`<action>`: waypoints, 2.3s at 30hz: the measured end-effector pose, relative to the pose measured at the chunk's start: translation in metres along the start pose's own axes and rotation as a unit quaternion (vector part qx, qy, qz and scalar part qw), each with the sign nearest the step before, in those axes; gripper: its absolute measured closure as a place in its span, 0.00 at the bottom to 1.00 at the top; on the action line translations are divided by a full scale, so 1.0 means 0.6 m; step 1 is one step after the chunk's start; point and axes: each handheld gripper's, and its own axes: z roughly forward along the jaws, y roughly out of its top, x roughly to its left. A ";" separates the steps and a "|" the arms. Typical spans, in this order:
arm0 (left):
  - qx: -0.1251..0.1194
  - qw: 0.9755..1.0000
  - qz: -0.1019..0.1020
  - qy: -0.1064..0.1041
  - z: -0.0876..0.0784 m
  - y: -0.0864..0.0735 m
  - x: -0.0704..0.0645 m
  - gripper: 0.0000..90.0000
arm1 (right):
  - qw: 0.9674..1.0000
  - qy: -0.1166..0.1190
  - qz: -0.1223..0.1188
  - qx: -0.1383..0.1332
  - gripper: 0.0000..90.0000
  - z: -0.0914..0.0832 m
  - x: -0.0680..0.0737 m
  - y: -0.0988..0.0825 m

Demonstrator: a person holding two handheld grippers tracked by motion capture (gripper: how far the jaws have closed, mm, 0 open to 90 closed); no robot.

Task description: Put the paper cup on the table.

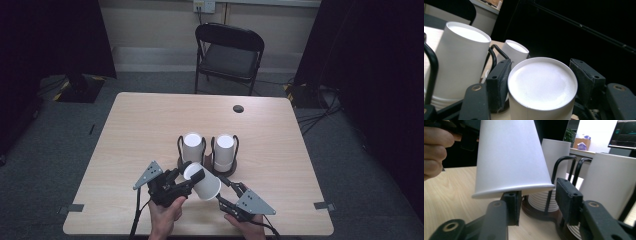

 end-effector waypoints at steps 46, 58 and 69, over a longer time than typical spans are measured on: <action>0.017 1.000 -0.005 0.021 0.008 -0.009 0.017 0.34 | 1.000 0.024 0.014 -0.014 0.96 0.001 -0.011 0.004; 0.027 0.996 0.066 0.059 0.007 -0.010 0.010 0.31 | 0.998 0.037 0.047 0.025 0.96 -0.001 -0.019 0.006; 0.028 0.987 0.123 0.096 -0.009 -0.005 0.020 0.25 | 0.994 0.031 0.077 0.072 0.96 -0.008 -0.035 0.007</action>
